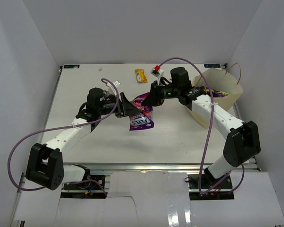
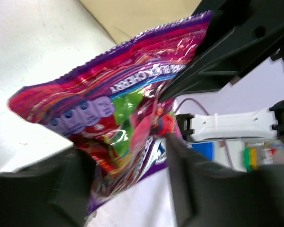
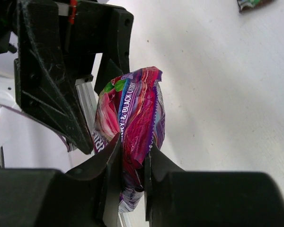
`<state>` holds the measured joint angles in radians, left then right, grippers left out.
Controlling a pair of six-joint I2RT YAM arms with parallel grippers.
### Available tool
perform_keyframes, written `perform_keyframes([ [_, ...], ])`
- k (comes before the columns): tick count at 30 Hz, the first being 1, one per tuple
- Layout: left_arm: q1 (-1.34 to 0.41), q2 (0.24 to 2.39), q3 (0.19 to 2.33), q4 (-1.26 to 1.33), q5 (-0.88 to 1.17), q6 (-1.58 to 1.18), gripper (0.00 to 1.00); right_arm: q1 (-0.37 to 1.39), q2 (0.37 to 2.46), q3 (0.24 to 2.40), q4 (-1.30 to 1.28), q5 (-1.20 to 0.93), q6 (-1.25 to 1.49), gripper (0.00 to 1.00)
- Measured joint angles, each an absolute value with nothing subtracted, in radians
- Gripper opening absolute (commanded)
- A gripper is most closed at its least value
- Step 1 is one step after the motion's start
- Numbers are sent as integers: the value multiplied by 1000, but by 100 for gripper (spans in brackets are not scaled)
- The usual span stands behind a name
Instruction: Place the snacks into the paper bag
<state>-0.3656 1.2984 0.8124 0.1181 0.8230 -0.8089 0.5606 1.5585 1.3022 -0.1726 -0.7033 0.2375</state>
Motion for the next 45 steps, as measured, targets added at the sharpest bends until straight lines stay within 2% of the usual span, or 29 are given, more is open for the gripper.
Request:
perform_keyframes([
  [1, -367, 1292, 813, 117, 822, -800, 91, 548, 1559, 1309, -175, -736, 215, 8],
  [2, -369, 1282, 813, 115, 819, -785, 98, 533, 1559, 1320, -177, -770, 193, 8],
  [9, -369, 1104, 863, 26, 653, -633, 98, 269, 1560, 1617, -233, -954, 40, 8],
  [17, -369, 972, 876, -57, 356, -536, 98, -99, 1523, 1939, -294, -879, -92, 8],
  [22, -369, 996, 876, -109, 294, -502, 98, -236, 1472, 1969, -406, -739, -267, 8],
  [33, -363, 1127, 893, -200, 216, -494, 98, -231, 1438, 1785, -637, -512, -710, 9],
  [35, -361, 1151, 897, -210, 216, -498, 98, -222, 1438, 1736, -657, -479, -777, 19],
  [36, -361, 1159, 897, -211, 216, -502, 98, -215, 1438, 1710, -664, -463, -810, 28],
  [37, -359, 1167, 897, -211, 217, -506, 98, -203, 1437, 1684, -671, -448, -842, 43],
  [38, -358, 1172, 898, -211, 217, -510, 98, -189, 1437, 1664, -683, -437, -864, 52],
  [39, -356, 1177, 899, -211, 216, -514, 98, -174, 1437, 1648, -693, -425, -889, 68],
  [42, -349, 1193, 909, -225, 211, -537, 98, -141, 1437, 1657, -717, -419, -926, 78],
  [45, -326, 1206, 918, -248, 189, -582, 98, -137, 1469, 1802, -757, -434, -900, 84],
])
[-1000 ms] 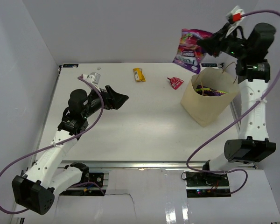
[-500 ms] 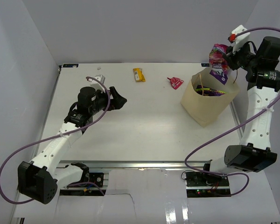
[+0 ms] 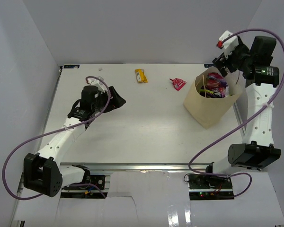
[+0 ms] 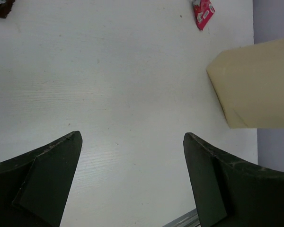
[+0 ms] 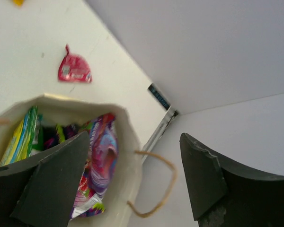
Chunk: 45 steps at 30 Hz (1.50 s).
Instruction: Place the snacks into the paper bag
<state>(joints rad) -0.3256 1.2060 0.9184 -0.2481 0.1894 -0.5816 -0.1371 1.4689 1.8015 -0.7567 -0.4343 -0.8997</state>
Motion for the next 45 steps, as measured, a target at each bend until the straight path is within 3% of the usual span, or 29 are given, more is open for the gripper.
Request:
perform_keyframes([
  [3, -254, 1226, 919, -278, 184, -675, 97, -138, 1517, 2009, -757, -495, -808, 83],
  [6, -133, 1295, 918, -285, 220, -802, 84, -120, 1522, 2116, -714, -585, -682, 82],
  [10, -19, 1444, 920, -287, 274, -915, 82, -27, 1470, 2032, -665, -623, -596, 82],
  [16, -9, 1582, 984, -326, 257, -974, 85, 7, 1460, 1861, -653, -749, -504, 83],
  [26, 10, 1970, 1367, -364, 117, -1034, 83, 138, 1427, 1624, -648, -840, -476, 83],
  [37, 38, 2209, 1693, -567, 36, -1102, 59, 138, 1325, 1521, -579, -866, -440, 83],
  [40, 37, 2221, 1708, -589, 25, -1100, 41, 138, 1311, 1479, -572, -871, -430, 83],
  [41, 37, 2222, 1708, -595, 25, -1098, 28, 138, 1309, 1469, -573, -873, -428, 83],
  [42, 38, 2224, 1709, -602, 23, -1091, 21, 138, 1308, 1461, -573, -877, -426, 83],
  [45, 39, 2231, 1713, -594, 39, -1046, 8, 147, 1307, 1448, -582, -894, -443, 83],
])
